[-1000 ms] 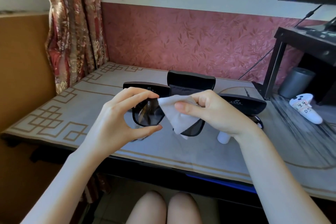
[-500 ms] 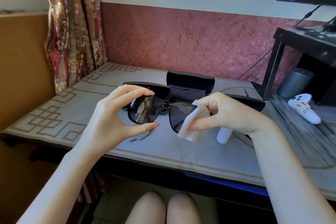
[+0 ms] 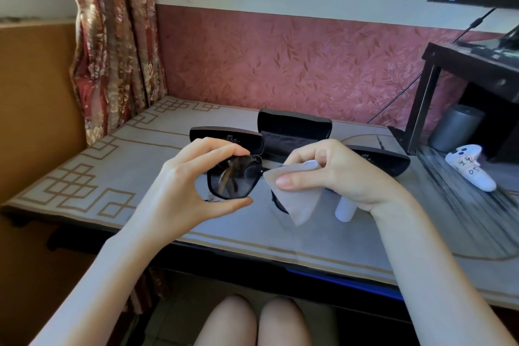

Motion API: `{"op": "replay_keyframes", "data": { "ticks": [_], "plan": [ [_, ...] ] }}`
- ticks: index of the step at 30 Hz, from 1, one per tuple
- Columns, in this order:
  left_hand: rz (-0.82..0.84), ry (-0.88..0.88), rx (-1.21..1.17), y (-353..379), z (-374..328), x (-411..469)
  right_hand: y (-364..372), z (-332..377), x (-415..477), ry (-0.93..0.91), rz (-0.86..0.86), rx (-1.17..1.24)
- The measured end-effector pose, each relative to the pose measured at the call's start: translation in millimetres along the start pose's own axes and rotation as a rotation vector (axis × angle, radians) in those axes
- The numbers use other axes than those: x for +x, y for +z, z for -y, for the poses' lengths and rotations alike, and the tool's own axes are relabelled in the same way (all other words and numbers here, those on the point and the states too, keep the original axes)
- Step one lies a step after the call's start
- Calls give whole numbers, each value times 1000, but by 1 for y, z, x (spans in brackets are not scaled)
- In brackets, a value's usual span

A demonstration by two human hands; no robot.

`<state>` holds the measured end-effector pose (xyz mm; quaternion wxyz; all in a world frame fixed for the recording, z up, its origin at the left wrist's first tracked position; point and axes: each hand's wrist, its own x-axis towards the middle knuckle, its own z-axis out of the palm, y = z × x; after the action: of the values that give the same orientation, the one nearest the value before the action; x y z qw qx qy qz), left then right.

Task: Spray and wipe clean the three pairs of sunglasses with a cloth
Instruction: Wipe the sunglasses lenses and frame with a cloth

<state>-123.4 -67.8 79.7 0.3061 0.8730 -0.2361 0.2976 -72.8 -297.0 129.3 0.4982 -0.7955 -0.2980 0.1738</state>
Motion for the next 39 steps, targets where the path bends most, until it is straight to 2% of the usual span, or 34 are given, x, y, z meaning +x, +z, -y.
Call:
{"op": "replay_keyframes", "data": {
  "ticks": [4, 10, 16, 21, 25, 35, 39],
  "plan": [
    [-22, 3, 17, -1, -1, 1, 6, 1, 2, 15, -110, 88],
    [-13, 11, 33, -1, 1, -1, 14, 3, 6, 69, -125, 54],
    [-43, 12, 18, -3, 2, -1, 14, 1, 8, 36, -31, -76],
    [-31, 8, 10, -6, 4, 0, 7, -5, 15, 30, 147, -228],
    [-21, 7, 16, -5, 4, -1, -2, -10, 16, 36, 205, -353],
    [-18, 3, 9, -3, 6, 1, -25, -11, 5, 65, 208, -330],
    [-28, 2, 3, -4, 6, 3, -27, -7, -5, 29, 171, -154]
  ]
}}
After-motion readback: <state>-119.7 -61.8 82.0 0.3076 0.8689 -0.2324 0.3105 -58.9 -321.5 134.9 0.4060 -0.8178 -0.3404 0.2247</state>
